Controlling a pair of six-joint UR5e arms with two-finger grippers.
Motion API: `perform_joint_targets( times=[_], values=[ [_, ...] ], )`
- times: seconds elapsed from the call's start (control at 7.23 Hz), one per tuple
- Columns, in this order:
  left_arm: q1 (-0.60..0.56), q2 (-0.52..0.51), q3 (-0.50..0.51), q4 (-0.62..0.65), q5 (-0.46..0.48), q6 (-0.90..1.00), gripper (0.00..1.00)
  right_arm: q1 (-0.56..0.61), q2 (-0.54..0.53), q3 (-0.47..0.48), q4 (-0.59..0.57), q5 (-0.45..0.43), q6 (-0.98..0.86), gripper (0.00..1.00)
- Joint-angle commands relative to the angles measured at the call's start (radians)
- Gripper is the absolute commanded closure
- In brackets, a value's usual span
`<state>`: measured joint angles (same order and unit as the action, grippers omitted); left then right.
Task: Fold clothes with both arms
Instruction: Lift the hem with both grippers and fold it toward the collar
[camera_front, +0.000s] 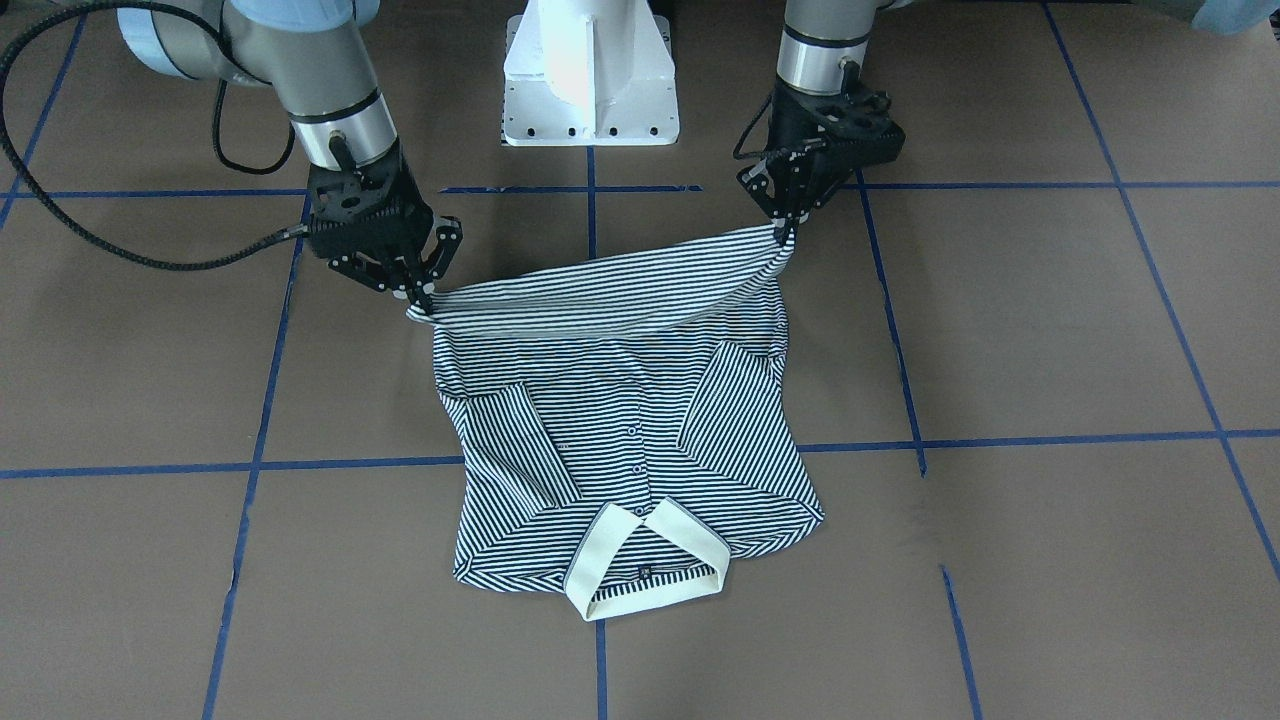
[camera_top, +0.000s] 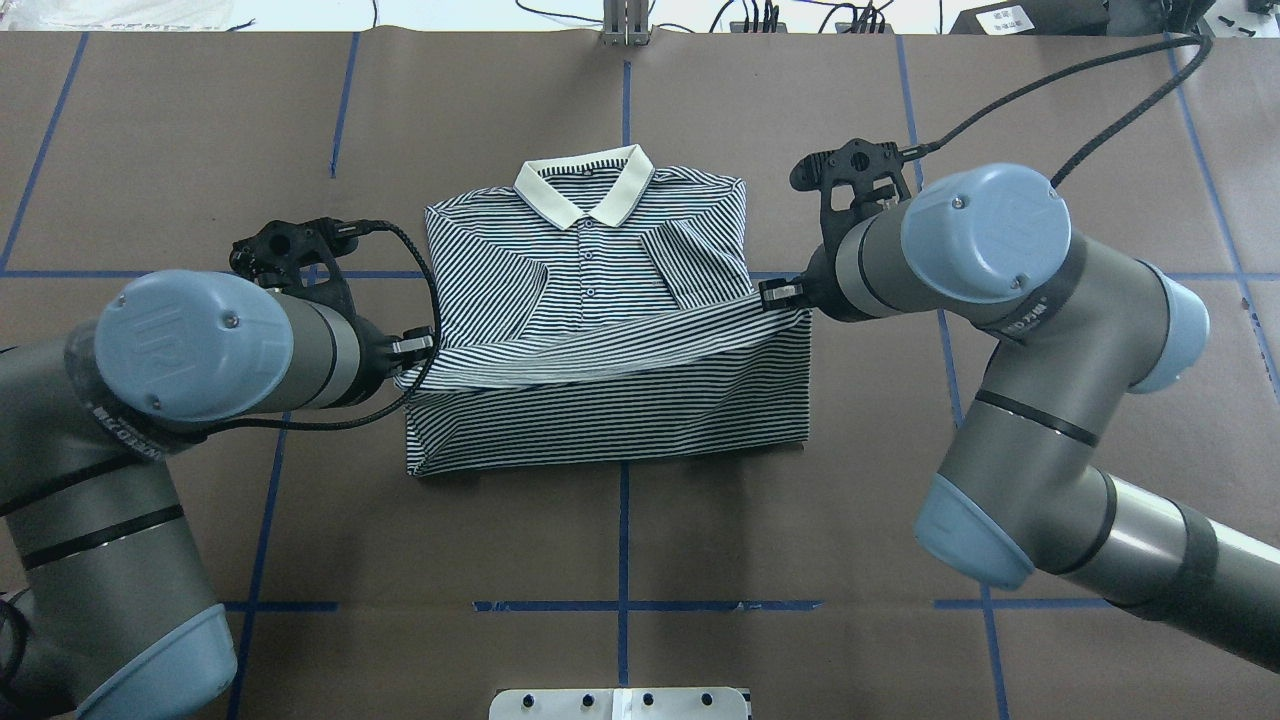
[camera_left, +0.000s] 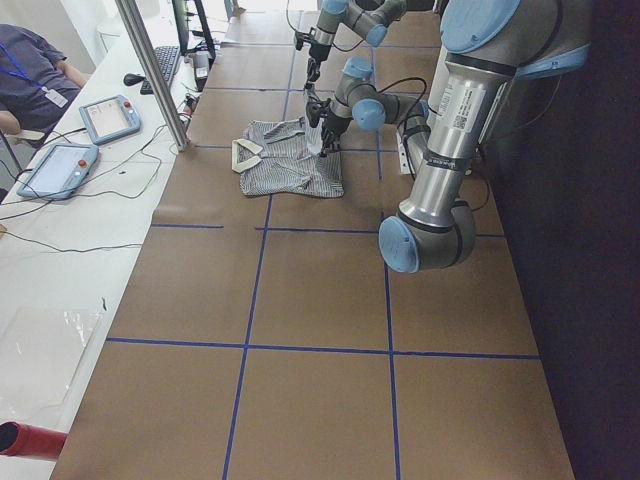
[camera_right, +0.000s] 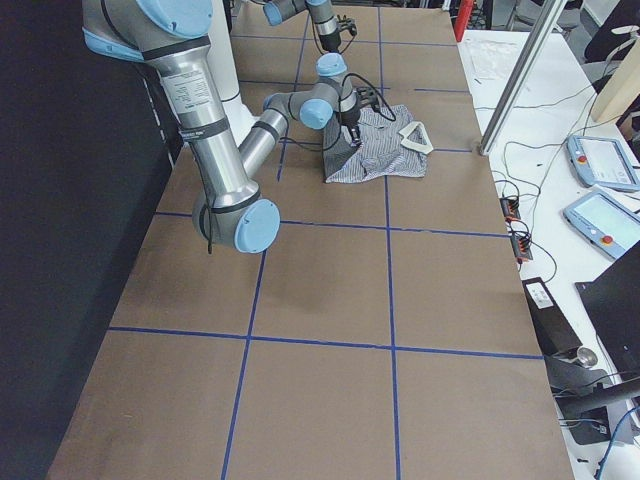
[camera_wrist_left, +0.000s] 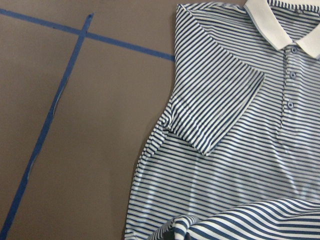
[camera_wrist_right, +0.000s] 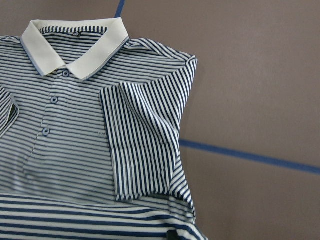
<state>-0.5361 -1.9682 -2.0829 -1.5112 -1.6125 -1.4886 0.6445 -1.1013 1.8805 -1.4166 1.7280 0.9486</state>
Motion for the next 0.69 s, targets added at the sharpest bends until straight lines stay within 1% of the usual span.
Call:
perform_joint_targets(
  times=[0.0,0.14,0.28,0.42,0.55],
  values=[
    [-0.096,-0.008,0.133,-0.159,-0.001,0.060,1.00,0.046,0.070,-0.237,0.199,0.001,-0.031,1.00],
    [-0.135,-0.033,0.206,-0.219,-0.001,0.076,1.00,0.049,0.113,-0.298,0.217,0.001,-0.031,1.00],
    [-0.166,-0.081,0.306,-0.265,-0.001,0.079,1.00,0.062,0.186,-0.389,0.219,0.004,-0.031,1.00],
    [-0.185,-0.101,0.396,-0.333,-0.001,0.079,1.00,0.085,0.239,-0.468,0.217,0.004,-0.036,1.00],
    [-0.186,-0.107,0.476,-0.424,-0.001,0.077,1.00,0.110,0.271,-0.518,0.217,0.004,-0.072,1.00]
  ],
)
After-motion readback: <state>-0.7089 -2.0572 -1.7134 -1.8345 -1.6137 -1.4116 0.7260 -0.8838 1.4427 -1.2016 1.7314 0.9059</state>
